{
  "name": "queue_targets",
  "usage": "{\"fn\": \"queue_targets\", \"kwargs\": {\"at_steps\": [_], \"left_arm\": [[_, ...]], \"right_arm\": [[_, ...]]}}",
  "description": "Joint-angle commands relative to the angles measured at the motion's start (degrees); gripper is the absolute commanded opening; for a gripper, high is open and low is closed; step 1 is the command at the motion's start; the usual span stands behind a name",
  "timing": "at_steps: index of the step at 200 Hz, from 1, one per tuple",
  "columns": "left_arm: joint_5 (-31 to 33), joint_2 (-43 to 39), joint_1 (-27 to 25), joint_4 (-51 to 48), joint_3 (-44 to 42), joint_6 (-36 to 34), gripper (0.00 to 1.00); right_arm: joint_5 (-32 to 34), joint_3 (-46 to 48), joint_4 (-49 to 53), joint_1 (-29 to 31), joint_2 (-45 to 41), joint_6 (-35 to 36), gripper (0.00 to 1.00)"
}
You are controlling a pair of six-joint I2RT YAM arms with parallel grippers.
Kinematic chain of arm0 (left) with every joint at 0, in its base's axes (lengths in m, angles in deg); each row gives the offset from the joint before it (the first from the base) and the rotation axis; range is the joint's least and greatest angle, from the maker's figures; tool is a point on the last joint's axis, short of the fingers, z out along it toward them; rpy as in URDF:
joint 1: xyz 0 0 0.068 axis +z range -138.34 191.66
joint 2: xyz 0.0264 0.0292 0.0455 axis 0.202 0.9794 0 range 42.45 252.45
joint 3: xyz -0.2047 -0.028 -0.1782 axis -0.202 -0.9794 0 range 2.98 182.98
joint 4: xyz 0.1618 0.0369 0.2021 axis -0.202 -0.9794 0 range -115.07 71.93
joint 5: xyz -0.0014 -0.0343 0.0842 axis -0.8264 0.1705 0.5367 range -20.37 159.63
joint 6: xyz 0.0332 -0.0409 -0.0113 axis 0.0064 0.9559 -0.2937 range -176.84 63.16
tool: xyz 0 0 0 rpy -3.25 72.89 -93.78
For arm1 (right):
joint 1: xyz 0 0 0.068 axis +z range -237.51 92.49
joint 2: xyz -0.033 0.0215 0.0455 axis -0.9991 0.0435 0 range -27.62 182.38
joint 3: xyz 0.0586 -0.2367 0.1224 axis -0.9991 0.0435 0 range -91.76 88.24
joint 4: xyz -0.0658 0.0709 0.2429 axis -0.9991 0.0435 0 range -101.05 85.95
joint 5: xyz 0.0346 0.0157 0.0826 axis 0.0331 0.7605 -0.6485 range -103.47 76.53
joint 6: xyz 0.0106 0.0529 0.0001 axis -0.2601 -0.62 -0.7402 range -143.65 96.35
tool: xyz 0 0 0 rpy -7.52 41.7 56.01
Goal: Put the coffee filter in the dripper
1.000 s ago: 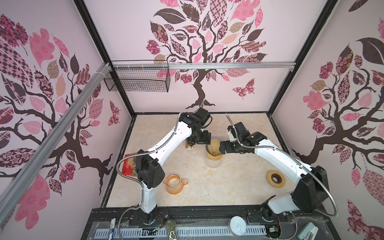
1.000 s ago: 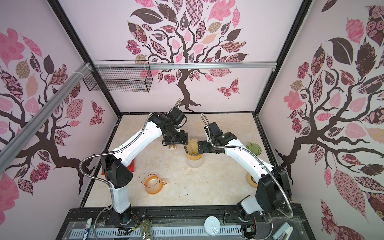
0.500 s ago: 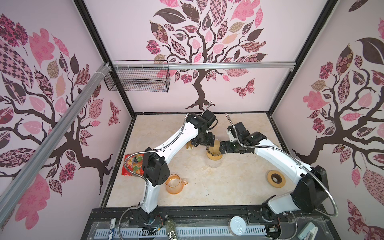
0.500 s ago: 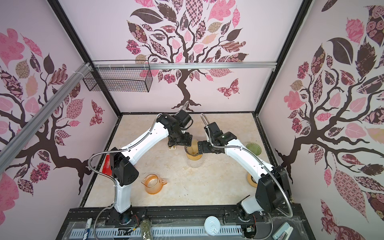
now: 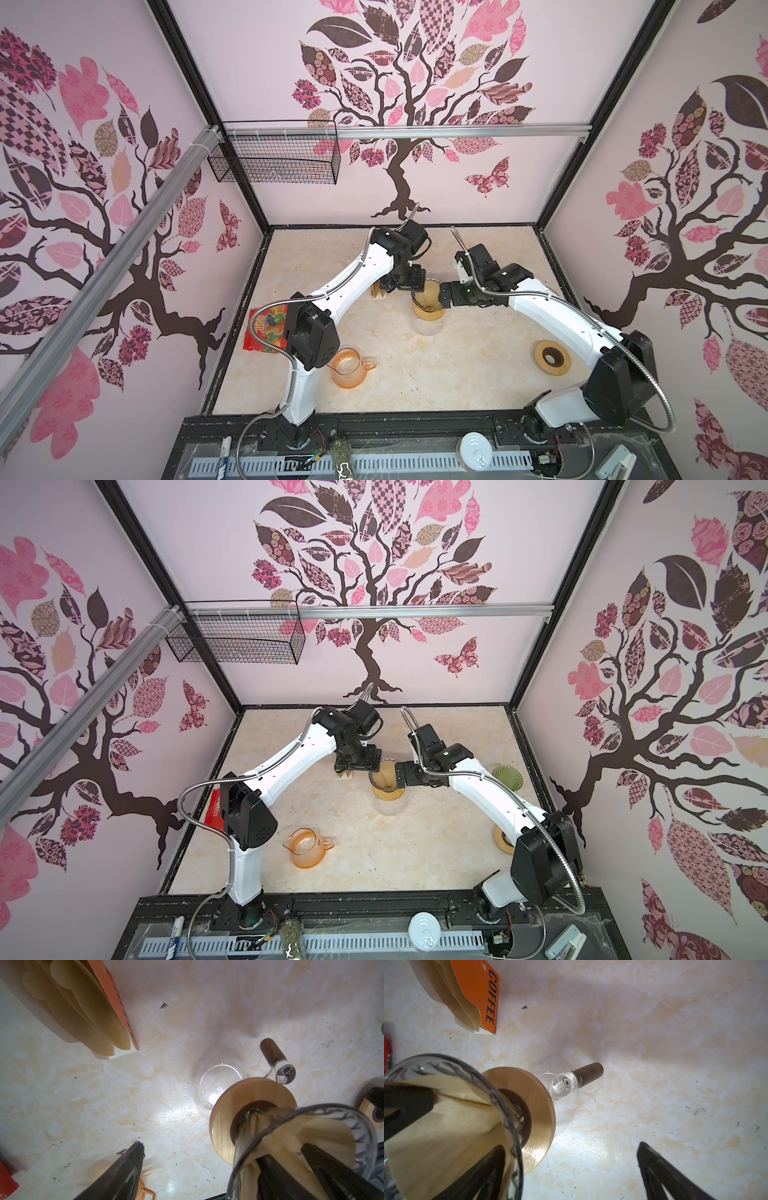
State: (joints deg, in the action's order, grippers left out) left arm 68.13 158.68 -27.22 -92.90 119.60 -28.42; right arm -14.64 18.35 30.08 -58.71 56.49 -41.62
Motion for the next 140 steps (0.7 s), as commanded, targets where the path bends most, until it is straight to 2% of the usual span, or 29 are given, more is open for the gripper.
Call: {"fn": "queue_targets", "kwargs": {"at_steps": [1,71,140], "left_arm": [[1.5,0.1,0.4,0.3,-2.3,-0.7,0.81],[1.8,-0.3,0.4,0.8,-2.7,-0.7,0.81],[-1.3,-1.9,1.1,1.3,-2.2,0.2,0.81]], "right_arm": [[0.9,0.0,1.9,0.0,1.3,0.6,1.0],[-0.2,-4.8,2.5,0.1,-1.9,-1.1,1.0],[0.7,-5.2,2.9,0.1,-2.8,-1.0,1.0]]}}
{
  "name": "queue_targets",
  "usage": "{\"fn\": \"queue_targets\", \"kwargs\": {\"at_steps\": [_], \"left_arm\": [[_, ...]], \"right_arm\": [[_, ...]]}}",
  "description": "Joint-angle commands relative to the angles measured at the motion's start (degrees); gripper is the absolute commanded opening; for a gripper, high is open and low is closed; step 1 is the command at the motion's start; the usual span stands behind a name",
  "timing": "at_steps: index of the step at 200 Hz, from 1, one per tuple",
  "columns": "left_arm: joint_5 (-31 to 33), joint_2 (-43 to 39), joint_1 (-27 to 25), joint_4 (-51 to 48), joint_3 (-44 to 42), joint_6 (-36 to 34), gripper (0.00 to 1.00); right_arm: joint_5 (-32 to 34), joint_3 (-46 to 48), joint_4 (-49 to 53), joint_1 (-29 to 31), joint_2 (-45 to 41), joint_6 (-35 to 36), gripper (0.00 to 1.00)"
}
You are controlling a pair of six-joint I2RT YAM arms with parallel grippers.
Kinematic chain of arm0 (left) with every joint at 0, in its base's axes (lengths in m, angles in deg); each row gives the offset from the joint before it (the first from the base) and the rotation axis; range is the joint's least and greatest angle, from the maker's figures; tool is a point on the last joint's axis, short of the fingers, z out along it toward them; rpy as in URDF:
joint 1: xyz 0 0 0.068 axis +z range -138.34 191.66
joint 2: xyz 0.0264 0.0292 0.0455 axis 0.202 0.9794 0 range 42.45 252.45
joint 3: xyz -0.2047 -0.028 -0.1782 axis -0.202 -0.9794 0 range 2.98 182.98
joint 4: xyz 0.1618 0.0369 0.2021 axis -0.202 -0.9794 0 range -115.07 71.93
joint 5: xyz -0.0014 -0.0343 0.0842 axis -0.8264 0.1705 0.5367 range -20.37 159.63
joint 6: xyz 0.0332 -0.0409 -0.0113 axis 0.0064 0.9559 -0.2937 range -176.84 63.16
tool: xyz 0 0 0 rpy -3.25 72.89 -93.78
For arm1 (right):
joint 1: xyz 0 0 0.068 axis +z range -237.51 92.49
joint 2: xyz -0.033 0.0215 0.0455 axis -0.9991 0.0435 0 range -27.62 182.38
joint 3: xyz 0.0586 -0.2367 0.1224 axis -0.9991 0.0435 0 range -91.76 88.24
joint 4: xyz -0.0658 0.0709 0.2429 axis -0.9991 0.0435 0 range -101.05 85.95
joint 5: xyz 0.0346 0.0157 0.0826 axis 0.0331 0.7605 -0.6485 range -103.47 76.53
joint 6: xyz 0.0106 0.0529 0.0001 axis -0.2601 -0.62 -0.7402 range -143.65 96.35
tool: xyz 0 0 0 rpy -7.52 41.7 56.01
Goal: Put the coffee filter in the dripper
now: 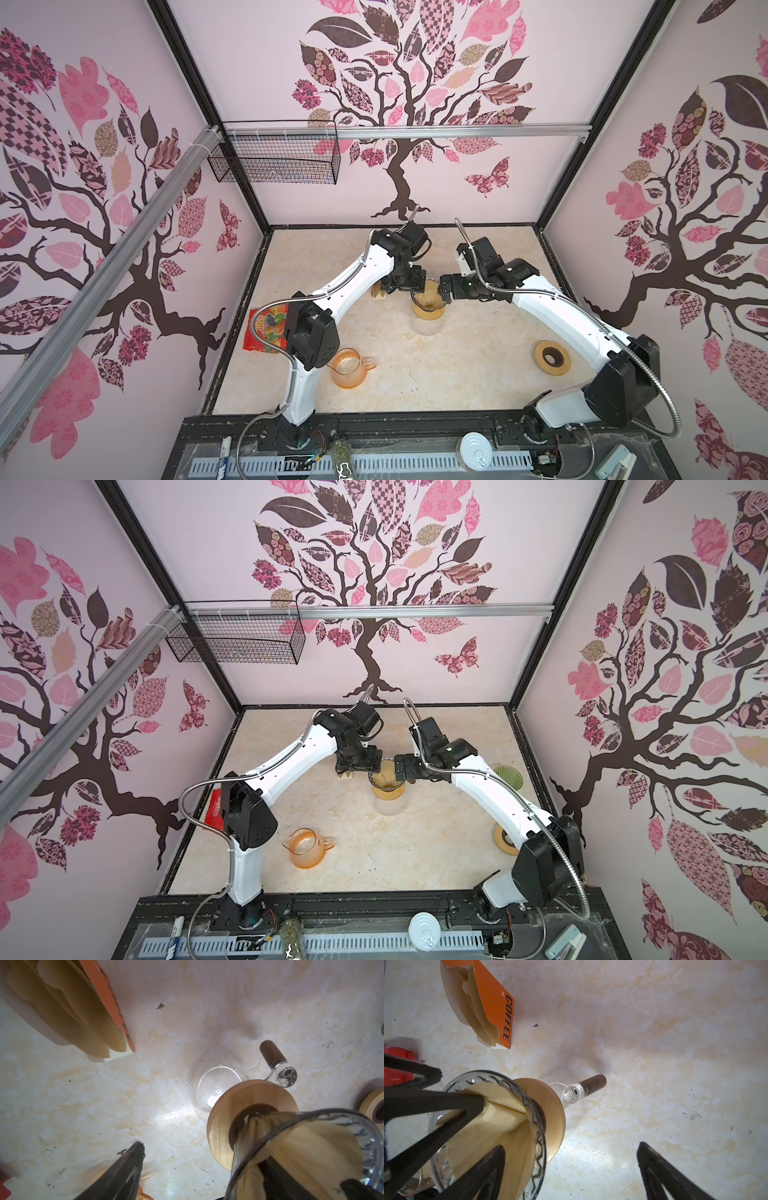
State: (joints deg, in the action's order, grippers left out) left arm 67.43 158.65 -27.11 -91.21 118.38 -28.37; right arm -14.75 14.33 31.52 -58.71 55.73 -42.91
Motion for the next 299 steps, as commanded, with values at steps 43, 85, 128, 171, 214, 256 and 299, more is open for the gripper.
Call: {"fn": "queue_targets", "kwargs": {"at_steps": [43,85,128,171,214,256,299], "left_arm": [[-3.4,-3.8,1.7,0.4,-1.3,0.4,0.81],[-5.7,-4.5,2.5,0.6,-1.8,0.3,0.82],[-9.1,-4.6,3.2,1.6,-3.3,0.5,0.82],[-9.2,-4.0,3.2,1.1,-6.1,-0.6,0.82],[-8.3,-3.8,3.3,1.1,-7.3,-1.3,0.82],[-8.6,-4.1,3.2,1.4,-6.9,-1.0,0.82],[-9.4,-4.3,3.2,1.6,-6.1,-0.8,0.82]], "right_arm": [[2.5,-0.3,2.2,0.1,-0.7,1.3,1.0],[2.2,0.5,2.0,0.1,0.2,1.5,1.0],[2.0,1.4,1.7,0.0,0.5,1.6,1.0],[1.7,1.8,1.6,0.1,0.5,1.6,1.0],[-1.2,-1.3,1.3,0.1,-1.6,0.2,1.0],[-0.8,-3.0,2.2,0.1,-3.1,0.0,1.0],[3.8,-1.0,3.7,0.1,-4.0,1.2,1.0]]}}
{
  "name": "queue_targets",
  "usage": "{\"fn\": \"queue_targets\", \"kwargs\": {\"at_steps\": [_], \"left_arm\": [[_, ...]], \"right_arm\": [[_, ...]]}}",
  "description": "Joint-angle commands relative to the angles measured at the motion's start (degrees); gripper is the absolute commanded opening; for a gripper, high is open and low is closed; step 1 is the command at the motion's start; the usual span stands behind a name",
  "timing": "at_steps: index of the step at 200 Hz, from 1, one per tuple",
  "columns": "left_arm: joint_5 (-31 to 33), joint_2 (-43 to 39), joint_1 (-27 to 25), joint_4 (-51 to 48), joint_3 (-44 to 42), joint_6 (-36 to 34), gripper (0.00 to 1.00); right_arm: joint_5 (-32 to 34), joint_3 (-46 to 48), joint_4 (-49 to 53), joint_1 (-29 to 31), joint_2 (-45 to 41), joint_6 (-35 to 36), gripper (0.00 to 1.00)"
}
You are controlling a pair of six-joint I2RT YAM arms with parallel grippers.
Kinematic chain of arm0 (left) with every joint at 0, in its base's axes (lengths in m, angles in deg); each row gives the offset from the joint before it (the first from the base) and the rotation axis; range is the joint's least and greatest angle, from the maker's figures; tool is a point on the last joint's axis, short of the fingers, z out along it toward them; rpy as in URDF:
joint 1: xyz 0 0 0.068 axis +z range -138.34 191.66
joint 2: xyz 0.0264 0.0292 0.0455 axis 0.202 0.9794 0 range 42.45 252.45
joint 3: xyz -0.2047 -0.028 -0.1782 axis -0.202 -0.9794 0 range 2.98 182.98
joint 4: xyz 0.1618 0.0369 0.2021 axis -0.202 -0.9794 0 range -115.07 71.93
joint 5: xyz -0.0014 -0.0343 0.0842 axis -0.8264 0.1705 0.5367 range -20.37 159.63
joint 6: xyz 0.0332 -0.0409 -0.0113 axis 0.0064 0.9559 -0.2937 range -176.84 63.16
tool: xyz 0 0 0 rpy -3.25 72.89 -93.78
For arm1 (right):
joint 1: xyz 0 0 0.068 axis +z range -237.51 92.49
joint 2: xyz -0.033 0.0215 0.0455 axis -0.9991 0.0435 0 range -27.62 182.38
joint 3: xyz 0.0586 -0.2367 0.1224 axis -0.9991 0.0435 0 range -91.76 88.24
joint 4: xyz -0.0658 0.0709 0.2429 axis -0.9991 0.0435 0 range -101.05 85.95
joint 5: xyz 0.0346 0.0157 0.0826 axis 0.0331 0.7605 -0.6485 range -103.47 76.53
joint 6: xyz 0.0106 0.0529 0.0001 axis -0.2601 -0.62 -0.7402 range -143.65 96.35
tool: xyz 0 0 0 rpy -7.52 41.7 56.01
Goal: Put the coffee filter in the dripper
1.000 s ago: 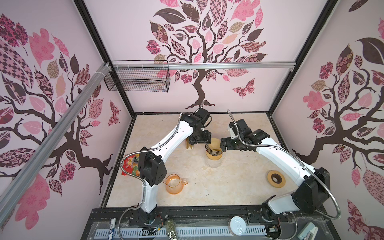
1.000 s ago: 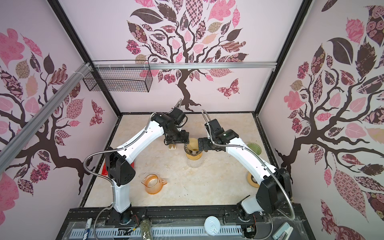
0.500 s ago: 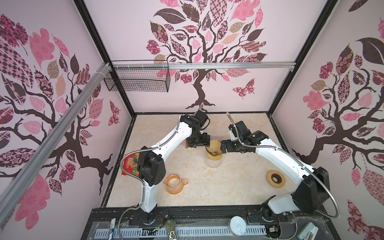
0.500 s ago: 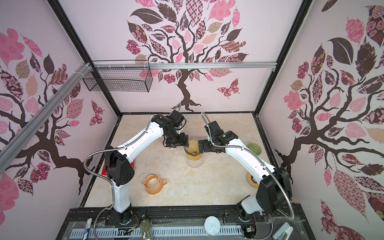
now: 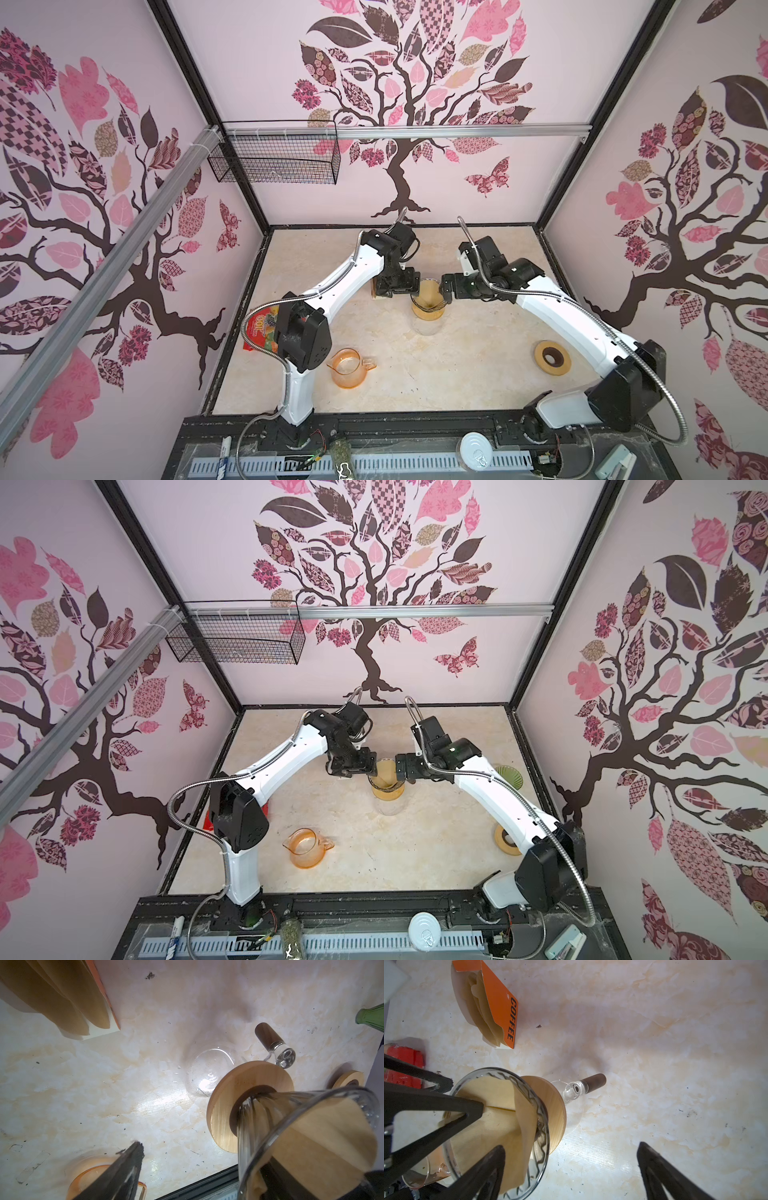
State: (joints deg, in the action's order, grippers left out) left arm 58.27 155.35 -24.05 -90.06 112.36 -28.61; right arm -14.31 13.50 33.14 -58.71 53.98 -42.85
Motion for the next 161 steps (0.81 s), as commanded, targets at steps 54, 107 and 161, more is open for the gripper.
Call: {"fn": "queue_targets", "kwargs": {"at_steps": [54,107,161], "left_arm": [[-0.8,-1.1,0.2,0.7,0.0,-0.5,0.83],[-1.2,-1.4,0.2,1.1,0.2,-0.3,0.84],[-4.9,-1.8,0.9,2.3,-0.1,0.6,0.9]], "right_arm": [[2.0,2.2,1.5,0.1,-2.6,0.9,1.0],[2.4,3.6,1.3,0.1,-2.1,1.3,1.0],[2.5,4.2,1.2,0.1,-2.1,1.4,1.0]]}}
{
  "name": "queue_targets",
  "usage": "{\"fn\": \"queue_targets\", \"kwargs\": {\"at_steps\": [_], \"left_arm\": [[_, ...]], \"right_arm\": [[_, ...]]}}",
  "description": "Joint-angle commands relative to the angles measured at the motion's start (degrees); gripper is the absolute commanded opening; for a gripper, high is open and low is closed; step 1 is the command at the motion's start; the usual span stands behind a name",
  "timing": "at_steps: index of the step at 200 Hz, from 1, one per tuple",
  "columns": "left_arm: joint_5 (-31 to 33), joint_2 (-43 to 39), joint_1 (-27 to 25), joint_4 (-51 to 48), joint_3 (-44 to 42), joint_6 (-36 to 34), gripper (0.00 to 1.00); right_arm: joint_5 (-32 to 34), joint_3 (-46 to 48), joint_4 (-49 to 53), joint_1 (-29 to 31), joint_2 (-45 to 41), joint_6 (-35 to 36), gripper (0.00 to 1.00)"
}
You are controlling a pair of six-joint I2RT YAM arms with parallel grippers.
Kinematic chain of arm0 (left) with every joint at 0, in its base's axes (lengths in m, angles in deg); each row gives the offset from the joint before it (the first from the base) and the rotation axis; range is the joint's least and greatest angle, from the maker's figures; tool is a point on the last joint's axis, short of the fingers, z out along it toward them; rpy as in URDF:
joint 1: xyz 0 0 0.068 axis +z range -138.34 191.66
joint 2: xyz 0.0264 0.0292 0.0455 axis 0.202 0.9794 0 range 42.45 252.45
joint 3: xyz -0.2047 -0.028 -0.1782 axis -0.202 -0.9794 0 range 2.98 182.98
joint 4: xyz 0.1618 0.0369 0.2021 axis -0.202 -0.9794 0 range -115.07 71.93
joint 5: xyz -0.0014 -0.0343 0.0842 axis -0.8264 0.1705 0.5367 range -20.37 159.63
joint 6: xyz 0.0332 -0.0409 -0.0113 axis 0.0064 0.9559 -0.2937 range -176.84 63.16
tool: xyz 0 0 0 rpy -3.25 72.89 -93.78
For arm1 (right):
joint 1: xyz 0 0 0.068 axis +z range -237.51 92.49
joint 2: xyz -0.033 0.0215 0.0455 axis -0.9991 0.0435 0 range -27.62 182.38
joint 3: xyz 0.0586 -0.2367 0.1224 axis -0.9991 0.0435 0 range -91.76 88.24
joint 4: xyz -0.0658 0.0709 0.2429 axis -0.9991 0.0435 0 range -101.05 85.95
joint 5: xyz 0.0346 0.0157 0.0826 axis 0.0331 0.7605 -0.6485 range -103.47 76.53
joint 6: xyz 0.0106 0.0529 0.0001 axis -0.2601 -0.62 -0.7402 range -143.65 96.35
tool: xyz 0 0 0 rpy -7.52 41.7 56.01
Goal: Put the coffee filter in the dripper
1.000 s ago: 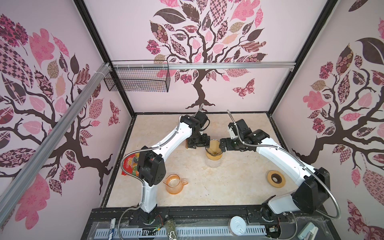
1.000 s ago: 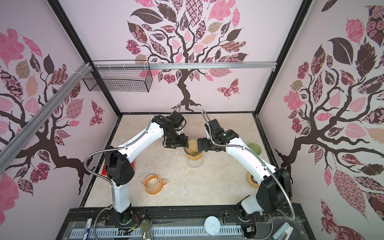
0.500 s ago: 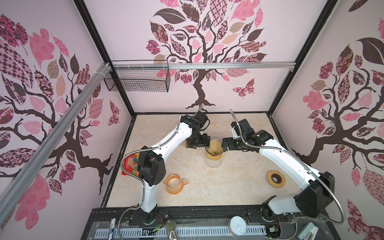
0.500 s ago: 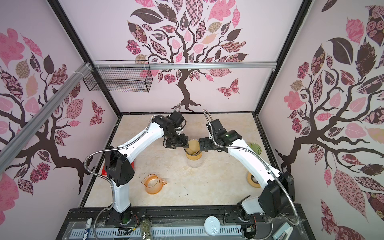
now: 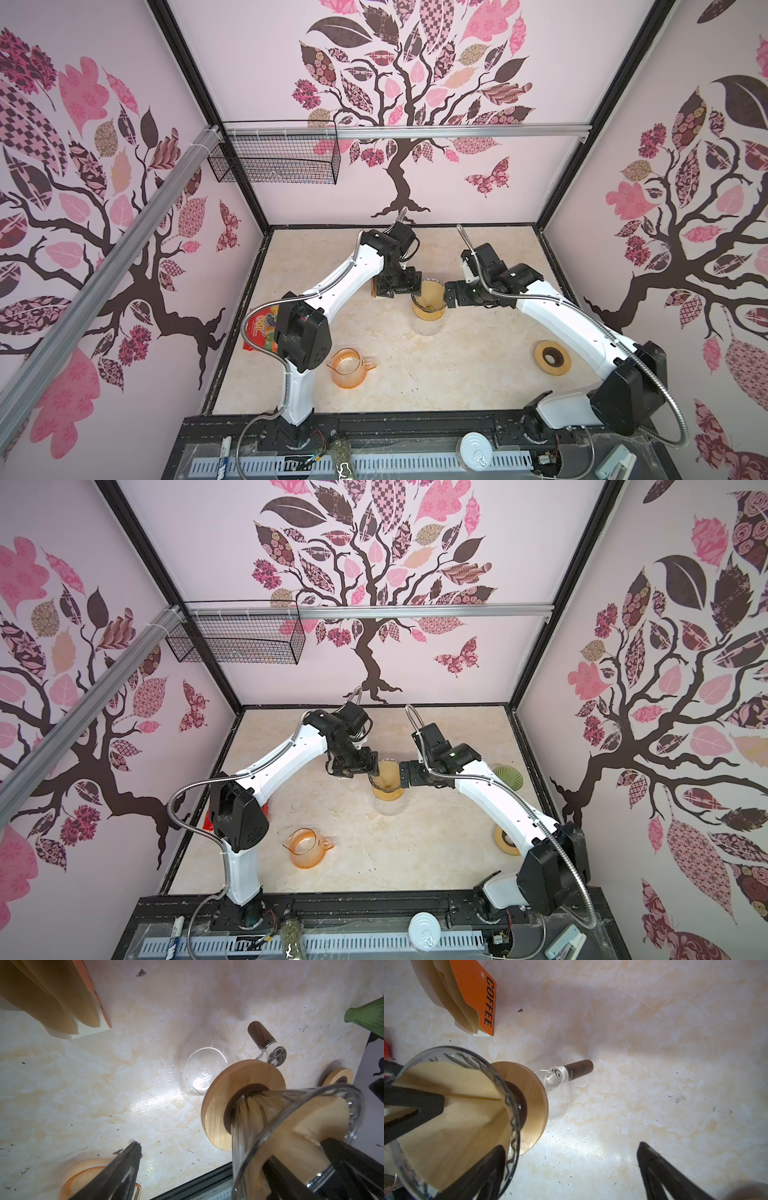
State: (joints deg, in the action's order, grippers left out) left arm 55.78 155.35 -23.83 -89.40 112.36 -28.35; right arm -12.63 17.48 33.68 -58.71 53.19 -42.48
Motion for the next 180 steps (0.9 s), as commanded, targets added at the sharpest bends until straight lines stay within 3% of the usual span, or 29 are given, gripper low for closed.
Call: {"fn": "queue_targets", "kwargs": {"at_steps": [1,87,180], "left_arm": [[-2.5,-1.8,0.6,1.7,-0.1,0.3,0.9],[-8.7,-3.7,1.4,6.7,-2.7,2.1,0.93],[-8.8,-6.8,1.8,9.1,-3.3,2.6,0.98]], "right_arm": [[0.8,0.2,0.6,0.1,-1.3,1.0,1.0],[0.4,-0.2,0.4,0.1,-1.0,1.1,1.0],[-3.7,-2.7,-1.0,0.1,0.3,0.5,1.0]]}}
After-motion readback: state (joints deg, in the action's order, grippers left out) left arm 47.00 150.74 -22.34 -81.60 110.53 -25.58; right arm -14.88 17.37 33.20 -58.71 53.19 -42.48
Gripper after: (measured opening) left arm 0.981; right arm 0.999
